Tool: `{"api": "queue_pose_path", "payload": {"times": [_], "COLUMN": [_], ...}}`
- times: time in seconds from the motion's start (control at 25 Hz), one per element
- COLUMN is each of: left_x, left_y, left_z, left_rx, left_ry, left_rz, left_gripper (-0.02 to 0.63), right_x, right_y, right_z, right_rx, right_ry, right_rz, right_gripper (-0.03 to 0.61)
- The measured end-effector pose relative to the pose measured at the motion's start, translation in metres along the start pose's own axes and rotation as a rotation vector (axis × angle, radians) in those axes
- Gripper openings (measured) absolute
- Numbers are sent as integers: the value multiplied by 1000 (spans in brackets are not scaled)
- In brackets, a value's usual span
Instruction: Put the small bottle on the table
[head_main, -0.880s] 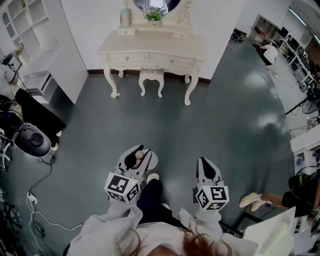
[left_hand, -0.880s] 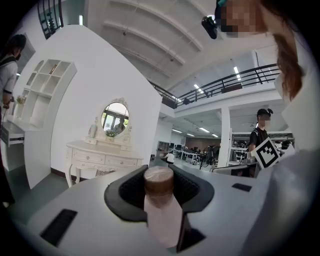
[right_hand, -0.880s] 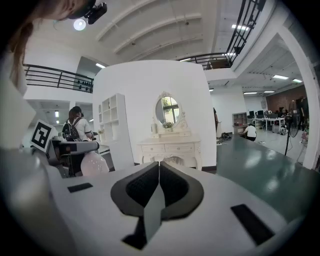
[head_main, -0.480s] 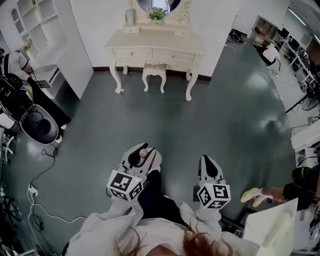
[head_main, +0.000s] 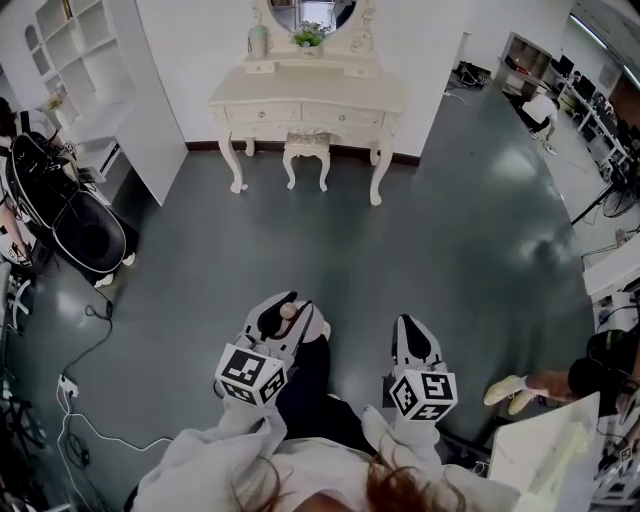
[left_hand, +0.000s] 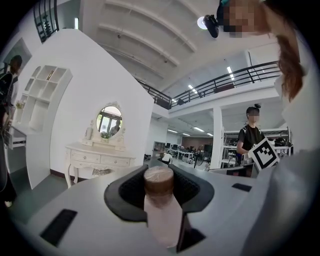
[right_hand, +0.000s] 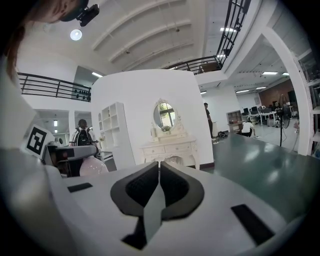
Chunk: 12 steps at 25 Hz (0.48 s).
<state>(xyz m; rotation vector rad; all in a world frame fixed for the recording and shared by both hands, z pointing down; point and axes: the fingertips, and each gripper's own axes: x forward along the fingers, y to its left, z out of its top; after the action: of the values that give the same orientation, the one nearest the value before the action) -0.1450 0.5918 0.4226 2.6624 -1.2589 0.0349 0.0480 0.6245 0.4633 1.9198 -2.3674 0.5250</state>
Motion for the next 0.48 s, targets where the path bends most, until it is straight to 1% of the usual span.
{"api": "queue_pose_path", "payload": {"times": [0.24,0.48], "left_x": [41,106], "left_y": [15,38], "left_z": [9,27], "left_rx": [4,10], "left_ry": [-2,-17], "left_rz": [-19,-46], "left_gripper": [135,135], "right_x": [30,78], "right_y": [-18,-45], "right_z": [18,47], "right_rx": [-7,-14], "right_ry": [-13,-22], "right_rz": [-17,-41], "right_gripper": [35,35]}}
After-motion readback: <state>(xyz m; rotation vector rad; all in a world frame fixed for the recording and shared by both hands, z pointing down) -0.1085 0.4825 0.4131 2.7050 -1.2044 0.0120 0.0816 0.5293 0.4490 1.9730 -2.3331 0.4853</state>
